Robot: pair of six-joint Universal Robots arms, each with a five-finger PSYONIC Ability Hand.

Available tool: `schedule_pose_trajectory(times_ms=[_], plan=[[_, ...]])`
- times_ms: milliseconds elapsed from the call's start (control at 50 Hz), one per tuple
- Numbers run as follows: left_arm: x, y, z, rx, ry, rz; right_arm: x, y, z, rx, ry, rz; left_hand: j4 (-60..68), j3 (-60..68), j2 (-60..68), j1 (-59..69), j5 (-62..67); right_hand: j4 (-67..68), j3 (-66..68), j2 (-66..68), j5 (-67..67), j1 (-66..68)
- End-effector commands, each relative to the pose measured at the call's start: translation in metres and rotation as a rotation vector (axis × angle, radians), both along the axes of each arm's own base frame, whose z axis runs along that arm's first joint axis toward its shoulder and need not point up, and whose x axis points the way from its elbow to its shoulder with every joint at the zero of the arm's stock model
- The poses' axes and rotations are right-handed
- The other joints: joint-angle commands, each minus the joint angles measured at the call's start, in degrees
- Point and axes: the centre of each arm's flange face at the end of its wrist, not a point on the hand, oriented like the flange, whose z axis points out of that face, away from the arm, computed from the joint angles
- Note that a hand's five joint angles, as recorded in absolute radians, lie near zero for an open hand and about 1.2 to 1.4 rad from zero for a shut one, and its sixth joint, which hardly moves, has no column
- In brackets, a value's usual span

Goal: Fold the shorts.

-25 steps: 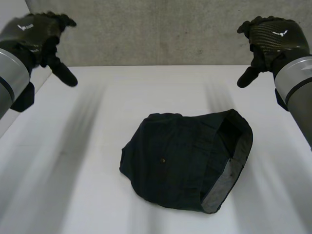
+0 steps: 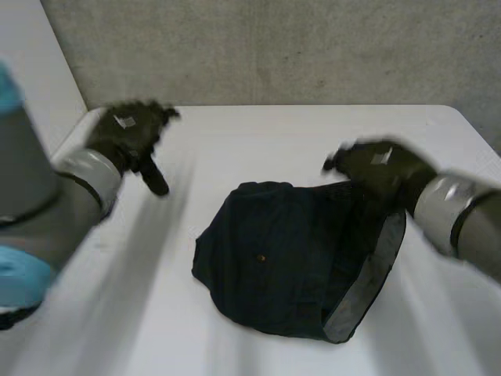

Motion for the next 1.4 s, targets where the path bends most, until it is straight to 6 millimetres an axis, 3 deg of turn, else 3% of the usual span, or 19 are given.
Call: schedule_pose_trajectory(times_ms=[20,180,280,300,380,480,500,540,680,700,720,800,1000,1120,1180,1220,1280,1300,1400], plan=[[-0.019,-0.007,-0.102,0.177,-0.174,-0.101,0.007,0.058,-0.059,0.185,-0.09,0.082,-0.4,-0.8,-0.2,0.4,-1.3,-3.5,-2.2,-3.1,-4.0,-1.8],[-0.029,-0.011,-0.141,0.226,-0.197,-0.15,0.003,0.095,-0.112,0.155,-0.099,0.147,0.9,0.5,1.1,1.8,0.1,-3.5,-2.2,-3.1,-4.0,-1.8],[-0.037,0.0,-0.157,0.252,-0.238,-0.211,0.003,0.094,-0.138,0.164,-0.05,0.141,7.6,7.2,7.9,8.5,6.8,12.2,13.5,12.6,11.7,13.9],[-0.039,0.002,-0.16,0.255,-0.246,-0.224,0.004,0.088,-0.141,0.142,-0.038,0.127,9.3,8.9,9.5,10.2,8.5,24.4,25.7,24.8,23.9,26.1],[-0.047,0.011,-0.166,0.26,-0.259,-0.258,0.006,0.073,-0.138,0.073,-0.042,0.093,24.3,23.8,24.5,25.1,23.4,66.4,67.7,66.8,65.9,68.1],[-0.05,0.007,-0.156,0.215,-0.258,-0.228,0.01,0.057,-0.124,0.001,-0.076,0.085,68.1,67.6,68.3,68.9,67.2,66.5,67.8,66.9,66.0,68.2],[-0.05,0.005,-0.151,0.202,-0.256,-0.209,0.009,0.053,-0.119,-0.017,-0.082,0.075,68.2,67.8,68.4,69.0,67.3,66.5,67.8,66.9,66.0,68.2],[-0.047,0.001,-0.136,0.16,-0.25,-0.163,0.004,0.04,-0.098,-0.083,-0.114,0.038,68.2,67.8,68.4,69.0,67.3,66.5,67.8,66.9,66.0,68.2],[-0.029,0.007,-0.03,-0.076,-0.157,-0.014,-0.015,0.014,-0.033,-0.276,-0.2,-0.058,68.2,67.8,68.4,69.0,67.3,66.5,67.8,66.9,66.0,68.2],[-0.027,0.011,-0.017,-0.104,-0.143,-0.01,-0.02,0.012,-0.01,-0.335,-0.225,-0.074,68.2,67.8,68.4,69.0,67.3,66.5,67.8,66.9,66.0,68.2],[-0.02,0.021,0.009,-0.155,-0.118,-0.004,-0.023,0.011,0.001,-0.364,-0.237,-0.083,68.2,67.8,68.4,69.0,67.3,66.5,67.8,66.9,66.0,68.2],[-0.002,0.05,0.064,-0.259,-0.092,0.003,-0.036,0.011,0.047,-0.459,-0.266,-0.114,68.2,67.8,68.4,69.0,67.3,66.5,67.8,66.9,66.0,68.2],[0.039,0.126,0.168,-0.554,-0.019,0.021,-0.042,0.036,0.138,-0.585,-0.337,-0.042,68.2,67.8,68.4,69.0,67.3,66.5,67.8,66.9,66.0,68.2],[0.045,0.133,0.199,-0.649,0.027,0.046,-0.043,0.045,0.173,-0.647,-0.367,-0.026,68.2,67.8,68.4,69.0,67.3,66.5,67.8,66.9,66.0,68.2],[0.036,0.123,0.189,-0.618,0.003,0.032,-0.039,0.038,0.166,-0.603,-0.367,-0.022,68.2,67.8,68.4,69.0,67.3,66.5,67.8,66.9,66.0,68.2],[0.028,0.11,0.175,-0.571,-0.03,0.021,-0.03,0.023,0.143,-0.495,-0.362,-0.018,68.2,67.8,68.4,69.0,67.3,65.4,66.7,65.8,64.9,67.1],[0.013,0.087,0.135,-0.453,-0.109,0.006,-0.016,0.013,0.111,-0.342,-0.387,-0.004,68.2,67.8,68.4,69.0,67.3,32.0,33.4,32.4,31.6,33.7],[0.01,0.083,0.126,-0.426,-0.127,-0.002,-0.006,0.01,0.088,-0.231,-0.404,0.002,68.2,67.8,68.4,69.0,67.3,16.4,17.8,16.8,16.0,18.1],[-0.004,0.06,0.079,-0.3,-0.206,-0.01,0.015,0.02,0.027,0.036,-0.423,0.018,68.2,67.8,68.4,69.0,67.3,8.2,9.5,8.6,7.8,9.9]])
